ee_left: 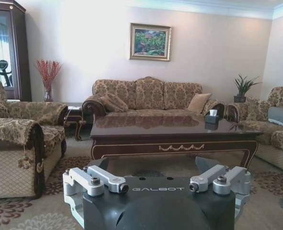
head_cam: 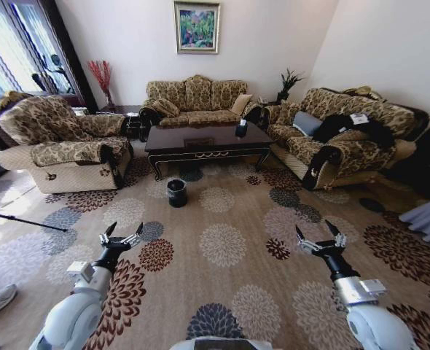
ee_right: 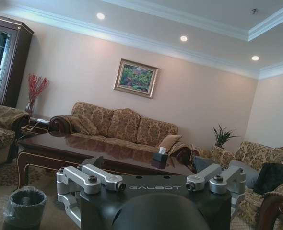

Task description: Move to the front of the table and pick up the trash from the floor, then place it into the trash bin.

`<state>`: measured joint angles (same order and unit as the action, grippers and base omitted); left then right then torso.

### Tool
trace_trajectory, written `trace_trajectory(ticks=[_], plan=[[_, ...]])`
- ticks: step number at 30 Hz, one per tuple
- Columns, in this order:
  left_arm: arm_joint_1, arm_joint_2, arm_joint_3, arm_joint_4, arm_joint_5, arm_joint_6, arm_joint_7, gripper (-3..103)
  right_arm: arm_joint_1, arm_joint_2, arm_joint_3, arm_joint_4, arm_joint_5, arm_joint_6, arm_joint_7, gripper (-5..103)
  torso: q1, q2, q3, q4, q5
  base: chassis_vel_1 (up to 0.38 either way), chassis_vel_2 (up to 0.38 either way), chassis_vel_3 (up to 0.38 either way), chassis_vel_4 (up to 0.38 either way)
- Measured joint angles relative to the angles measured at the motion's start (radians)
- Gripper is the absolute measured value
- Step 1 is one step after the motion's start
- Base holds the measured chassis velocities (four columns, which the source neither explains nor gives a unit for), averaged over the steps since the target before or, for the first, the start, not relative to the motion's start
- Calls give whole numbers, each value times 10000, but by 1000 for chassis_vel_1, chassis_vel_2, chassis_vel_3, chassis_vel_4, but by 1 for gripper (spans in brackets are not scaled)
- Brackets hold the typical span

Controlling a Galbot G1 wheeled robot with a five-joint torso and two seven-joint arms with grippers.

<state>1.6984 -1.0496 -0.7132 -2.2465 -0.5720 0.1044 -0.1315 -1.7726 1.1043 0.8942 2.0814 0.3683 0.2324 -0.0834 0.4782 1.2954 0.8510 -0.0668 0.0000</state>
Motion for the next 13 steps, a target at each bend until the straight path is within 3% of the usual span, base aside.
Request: trace_trajectory(ticks=[13], plan=[[0,0,0,0,0,-1,0,100,0,0,0,0,0,0,0,100,-19,-40,-26,-2,0,0,0,0,0]])
